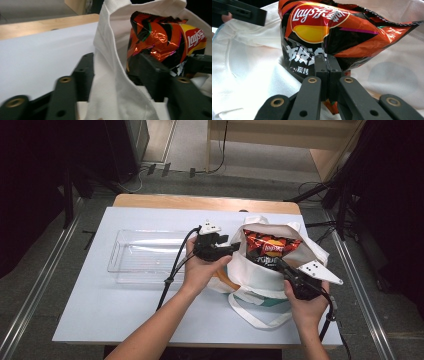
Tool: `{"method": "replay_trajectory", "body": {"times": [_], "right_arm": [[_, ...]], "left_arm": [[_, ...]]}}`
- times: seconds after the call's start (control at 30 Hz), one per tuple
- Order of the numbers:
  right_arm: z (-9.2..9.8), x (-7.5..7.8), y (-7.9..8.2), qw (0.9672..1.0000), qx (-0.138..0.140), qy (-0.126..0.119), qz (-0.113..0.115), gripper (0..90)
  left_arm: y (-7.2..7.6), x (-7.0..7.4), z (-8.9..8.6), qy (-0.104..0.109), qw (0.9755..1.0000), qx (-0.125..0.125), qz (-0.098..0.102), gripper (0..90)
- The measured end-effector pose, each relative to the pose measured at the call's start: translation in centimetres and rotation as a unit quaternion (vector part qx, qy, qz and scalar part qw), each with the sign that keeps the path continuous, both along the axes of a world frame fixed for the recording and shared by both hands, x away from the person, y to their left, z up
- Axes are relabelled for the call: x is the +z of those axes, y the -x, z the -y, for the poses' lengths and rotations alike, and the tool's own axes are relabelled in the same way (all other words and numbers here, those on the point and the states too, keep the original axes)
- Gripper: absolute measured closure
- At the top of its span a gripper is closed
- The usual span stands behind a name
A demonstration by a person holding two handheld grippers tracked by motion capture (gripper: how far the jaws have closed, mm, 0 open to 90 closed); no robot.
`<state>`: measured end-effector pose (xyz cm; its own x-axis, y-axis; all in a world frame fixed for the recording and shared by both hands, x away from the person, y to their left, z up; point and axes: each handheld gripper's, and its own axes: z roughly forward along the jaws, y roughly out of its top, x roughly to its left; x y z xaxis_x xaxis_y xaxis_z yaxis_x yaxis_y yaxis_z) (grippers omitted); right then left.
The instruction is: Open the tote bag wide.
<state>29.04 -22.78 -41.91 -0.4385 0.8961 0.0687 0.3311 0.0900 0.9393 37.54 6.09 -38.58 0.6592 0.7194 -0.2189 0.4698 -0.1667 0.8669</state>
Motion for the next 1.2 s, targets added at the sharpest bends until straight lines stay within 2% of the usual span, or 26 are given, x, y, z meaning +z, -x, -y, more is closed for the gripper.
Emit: {"method": "replay_trajectory", "body": {"times": [0.07, 0.17, 0.2, 0.27, 0.37, 0.43, 0.53, 0.57, 0.63, 0.73, 1.07, 1.2], "right_arm": [[0.0, 0.0, 0.0, 1.0000, 0.001, 0.003, 0.003, 90.0], [0.0, -0.1, 0.0, 1.0000, 0.001, 0.003, 0.005, 90.0], [0.0, -0.1, 0.0, 1.0000, 0.001, 0.002, 0.005, 90.0], [0.0, 0.0, 0.0, 1.0000, 0.001, 0.003, 0.005, 90.0], [-0.1, 0.0, 0.0, 1.0000, 0.000, 0.005, 0.008, 90.0], [-0.1, 0.0, 0.0, 1.0000, -0.001, 0.005, 0.008, 90.0], [-0.2, 0.1, -0.1, 0.9999, -0.001, 0.004, 0.010, 90.0], [-0.3, 0.2, -0.1, 0.9999, -0.002, 0.005, 0.011, 90.0], [-0.4, 0.2, -0.1, 0.9999, -0.002, 0.007, 0.015, 90.0], [-0.5, 0.3, -0.1, 0.9998, -0.004, 0.007, 0.018, 90.0], [-0.9, 1.1, 0.2, 0.9994, -0.004, 0.005, 0.033, 90.0], [-1.1, 1.6, 0.1, 0.9992, -0.005, 0.003, 0.040, 90.0]], "left_arm": [[0.3, 0.1, -0.4, -0.003, 0.9999, 0.006, 0.013, 27.5], [0.8, 0.3, -1.0, 0.003, 0.9996, 0.009, 0.027, 13.5], [1.0, 0.4, -1.3, 0.006, 0.9995, -0.002, 0.031, 11.8], [1.4, 0.6, -1.6, 0.003, 0.9991, -0.005, 0.041, 5.9], [2.0, 0.8, -2.3, -0.001, 0.9985, -0.023, 0.049, 0.3], [2.4, 0.7, -2.8, 0.006, 0.9985, -0.028, 0.047, 0.0], [2.8, 0.7, -3.7, 0.007, 0.9980, -0.032, 0.053, 0.0], [3.0, 0.7, -4.0, 0.002, 0.9978, -0.031, 0.058, 0.0], [3.1, 0.8, -4.7, 0.008, 0.9977, -0.032, 0.060, 0.0], [3.5, 0.8, -5.6, 0.013, 0.9977, -0.029, 0.060, 0.0], [5.0, 0.6, -8.2, 0.005, 0.9979, -0.017, 0.062, 0.0], [5.6, 0.6, -9.6, 0.012, 0.9977, -0.014, 0.066, 0.0]]}}
